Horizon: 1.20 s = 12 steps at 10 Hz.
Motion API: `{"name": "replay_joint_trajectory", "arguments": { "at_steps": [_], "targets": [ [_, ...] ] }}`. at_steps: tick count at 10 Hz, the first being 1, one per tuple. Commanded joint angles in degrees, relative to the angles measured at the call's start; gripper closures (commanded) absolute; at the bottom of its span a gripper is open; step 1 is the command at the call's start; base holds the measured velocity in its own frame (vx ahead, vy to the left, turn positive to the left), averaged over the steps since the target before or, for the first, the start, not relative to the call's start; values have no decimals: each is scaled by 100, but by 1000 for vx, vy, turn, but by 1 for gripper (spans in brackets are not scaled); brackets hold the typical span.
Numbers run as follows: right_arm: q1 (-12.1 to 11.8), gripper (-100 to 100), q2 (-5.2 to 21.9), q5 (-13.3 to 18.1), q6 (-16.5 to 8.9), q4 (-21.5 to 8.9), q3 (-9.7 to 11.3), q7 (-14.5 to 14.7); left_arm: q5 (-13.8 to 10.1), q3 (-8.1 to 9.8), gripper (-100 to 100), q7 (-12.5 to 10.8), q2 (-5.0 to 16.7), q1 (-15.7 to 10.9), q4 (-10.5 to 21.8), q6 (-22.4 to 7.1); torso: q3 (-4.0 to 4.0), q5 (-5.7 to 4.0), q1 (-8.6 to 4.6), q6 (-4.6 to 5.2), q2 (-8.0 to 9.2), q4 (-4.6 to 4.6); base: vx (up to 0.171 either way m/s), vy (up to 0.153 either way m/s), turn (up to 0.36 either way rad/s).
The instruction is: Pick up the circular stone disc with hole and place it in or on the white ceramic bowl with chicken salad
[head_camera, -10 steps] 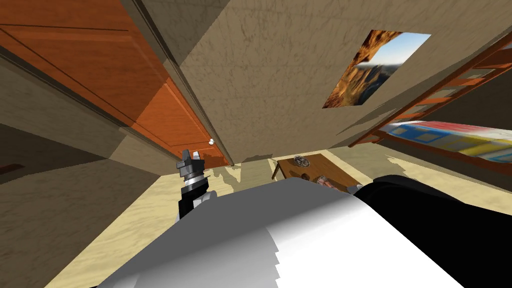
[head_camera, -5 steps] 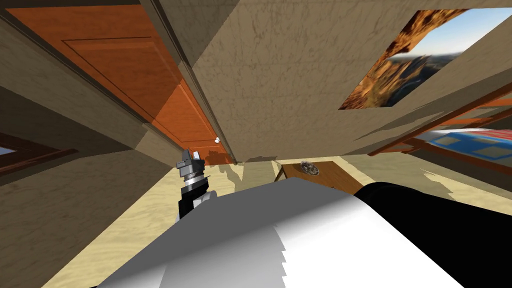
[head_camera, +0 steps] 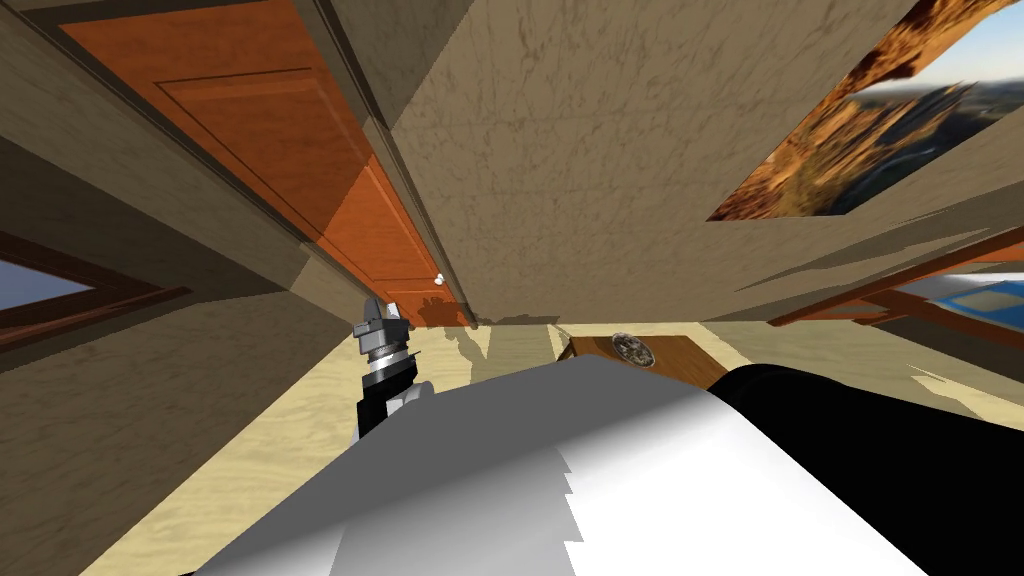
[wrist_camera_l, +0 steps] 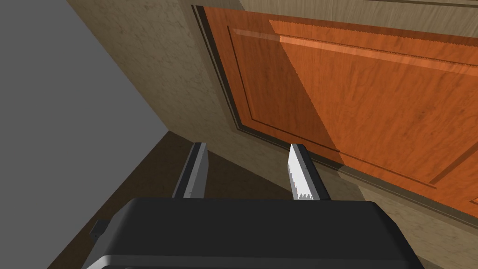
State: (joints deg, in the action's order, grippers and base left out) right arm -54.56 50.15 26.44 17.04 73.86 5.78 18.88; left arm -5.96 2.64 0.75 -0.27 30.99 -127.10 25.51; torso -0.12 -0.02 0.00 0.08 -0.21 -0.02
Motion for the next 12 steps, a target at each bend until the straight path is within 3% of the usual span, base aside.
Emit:
{"name": "replay_joint_trajectory", "arguments": {
  "at_steps": [1,2,3,4,8,9,10,12],
  "targets": [
    [165,-100,-130,21,-25,-155,52,47,0,0,0,0,0,0,0,0,0,0,0,0,0,0,-24,-32,86],
    [295,-100,-226,36,-50,-267,97,75,0,0,0,0,0,0,0,0,5,-1,-4,1,9,2,-35,-30,72],
    [224,-100,-188,31,-23,-221,63,67,0,0,0,0,0,0,0,0,9,-2,-5,2,14,3,-16,-13,14],
    [238,100,-200,33,-20,-238,67,79,0,0,0,0,0,0,0,0,7,1,1,3,11,3,0,0,0],
    [235,100,-199,32,-21,-237,66,76,0,0,0,0,0,0,0,0,3,0,2,2,5,1,0,0,0],
    [235,0,-200,32,-21,-237,67,76,0,0,0,0,0,0,0,0,3,1,2,2,5,1,0,0,0],
    [35,100,-34,6,-1,-43,8,19,0,0,0,0,0,0,0,0,3,1,3,2,4,1,20,20,-117],
    [0,100,-11,3,-15,-2,0,16,0,0,0,0,0,1,0,0,-2,6,20,5,-3,-2,23,28,-58]
  ]
}}
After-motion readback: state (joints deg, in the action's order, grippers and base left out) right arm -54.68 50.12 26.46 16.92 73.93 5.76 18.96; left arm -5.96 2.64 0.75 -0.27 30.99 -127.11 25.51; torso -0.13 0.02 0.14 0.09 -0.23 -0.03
